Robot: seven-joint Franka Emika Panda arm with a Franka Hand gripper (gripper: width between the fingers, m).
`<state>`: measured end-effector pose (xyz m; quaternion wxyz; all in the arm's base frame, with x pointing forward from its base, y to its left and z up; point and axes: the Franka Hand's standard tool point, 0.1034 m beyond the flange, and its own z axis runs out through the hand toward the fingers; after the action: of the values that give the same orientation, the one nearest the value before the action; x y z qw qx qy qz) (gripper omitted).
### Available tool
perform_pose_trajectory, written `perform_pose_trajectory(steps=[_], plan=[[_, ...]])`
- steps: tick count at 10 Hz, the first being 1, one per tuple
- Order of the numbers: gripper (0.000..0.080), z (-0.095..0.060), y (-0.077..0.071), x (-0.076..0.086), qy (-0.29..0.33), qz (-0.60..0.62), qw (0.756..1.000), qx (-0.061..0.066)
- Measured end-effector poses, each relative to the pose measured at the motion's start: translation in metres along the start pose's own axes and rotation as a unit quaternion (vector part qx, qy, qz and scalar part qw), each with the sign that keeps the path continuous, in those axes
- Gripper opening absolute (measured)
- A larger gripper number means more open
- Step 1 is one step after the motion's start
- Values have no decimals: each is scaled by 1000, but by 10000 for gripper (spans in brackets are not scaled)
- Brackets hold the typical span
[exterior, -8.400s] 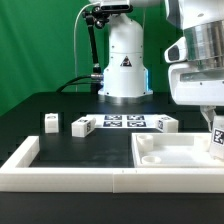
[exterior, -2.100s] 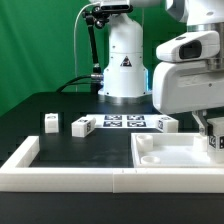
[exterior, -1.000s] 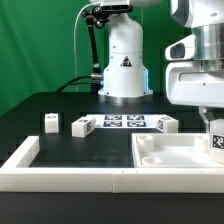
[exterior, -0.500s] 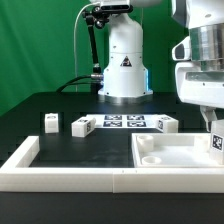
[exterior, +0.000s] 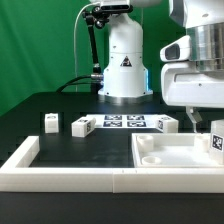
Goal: Assemble one leg
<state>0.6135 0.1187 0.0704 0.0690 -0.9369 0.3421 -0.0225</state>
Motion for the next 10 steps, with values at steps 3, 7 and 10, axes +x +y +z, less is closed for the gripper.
perform_pose_trajectory(steps=[3,7,10], plan=[[649,-1,-4,2,-11,-168,986,-10],[649,0,-5,3,-15,-315,949,-24],[649,-1,-9,3,-5,-403,915,-31]])
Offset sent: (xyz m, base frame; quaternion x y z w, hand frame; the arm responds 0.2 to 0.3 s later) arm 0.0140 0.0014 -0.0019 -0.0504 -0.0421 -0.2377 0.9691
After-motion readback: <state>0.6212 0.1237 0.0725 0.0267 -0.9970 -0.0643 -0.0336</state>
